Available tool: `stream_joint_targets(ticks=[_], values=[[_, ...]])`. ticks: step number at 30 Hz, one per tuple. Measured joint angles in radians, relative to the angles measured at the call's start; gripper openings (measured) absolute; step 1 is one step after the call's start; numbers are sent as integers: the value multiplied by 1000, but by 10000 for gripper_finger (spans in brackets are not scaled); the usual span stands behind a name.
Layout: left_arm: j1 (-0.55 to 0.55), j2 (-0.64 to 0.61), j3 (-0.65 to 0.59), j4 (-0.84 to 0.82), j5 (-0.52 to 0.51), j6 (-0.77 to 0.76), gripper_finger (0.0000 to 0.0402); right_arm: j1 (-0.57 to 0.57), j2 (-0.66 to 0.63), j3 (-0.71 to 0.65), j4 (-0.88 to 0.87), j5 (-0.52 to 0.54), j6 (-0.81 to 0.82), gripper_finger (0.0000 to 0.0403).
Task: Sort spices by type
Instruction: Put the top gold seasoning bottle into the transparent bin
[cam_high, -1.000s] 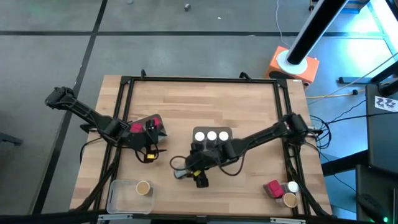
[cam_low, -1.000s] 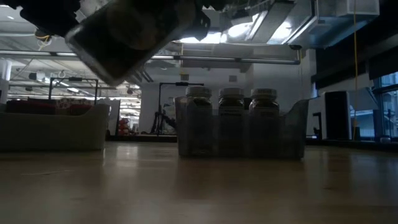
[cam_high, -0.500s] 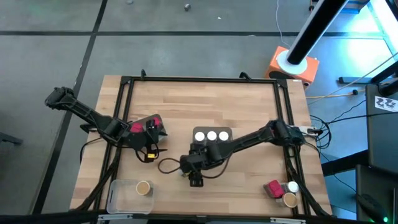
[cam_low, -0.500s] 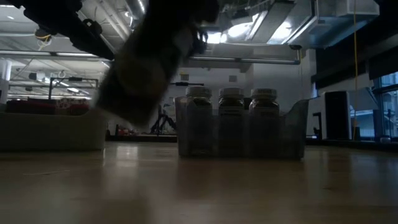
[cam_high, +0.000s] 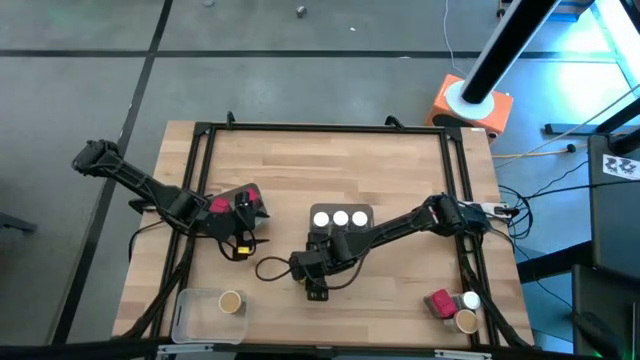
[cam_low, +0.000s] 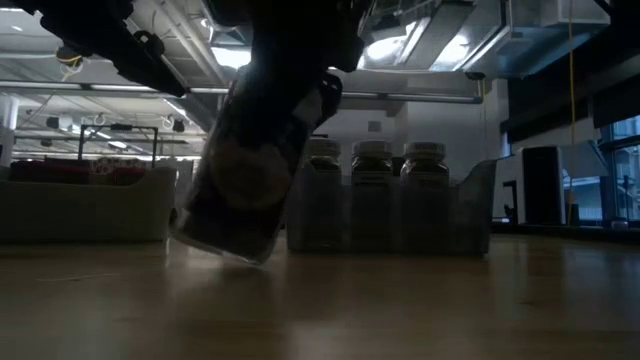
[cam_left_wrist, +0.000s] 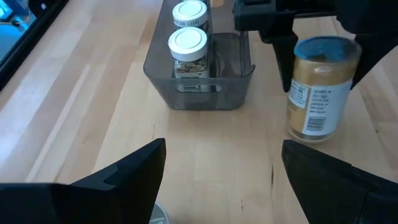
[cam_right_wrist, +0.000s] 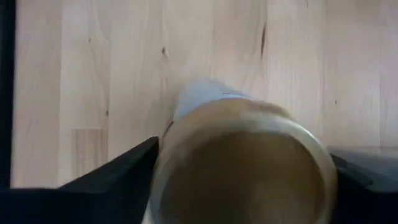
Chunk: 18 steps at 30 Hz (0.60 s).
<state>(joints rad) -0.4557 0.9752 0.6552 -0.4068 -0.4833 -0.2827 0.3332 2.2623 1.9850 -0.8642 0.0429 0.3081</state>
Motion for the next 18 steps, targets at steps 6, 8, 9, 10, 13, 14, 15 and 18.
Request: stream_joint_targets(ticks=[6,8,9,10,13,14,15,18], values=[[0,0,0,3,0,-4,303,0,-1,1,3,34,-2,389],[-2,0,0,9,0,-6,303,1,-3,1,-6,52,-10,382],[-4,0,0,14,1,-7,303,1,-9,1,-27,46,-19,377],[-7,0,0,24,5,-6,303,5,-15,0,-54,34,-19,372],[-25,1,0,88,44,-5,303,24,-54,0,-115,21,3,362],[-31,6,0,117,57,0,303,38,-69,0,-138,40,5,360],[-39,13,0,148,69,2,303,54,-82,0,-161,66,6,359],[-61,52,0,232,96,16,303,111,-109,0,-250,190,40,360]])
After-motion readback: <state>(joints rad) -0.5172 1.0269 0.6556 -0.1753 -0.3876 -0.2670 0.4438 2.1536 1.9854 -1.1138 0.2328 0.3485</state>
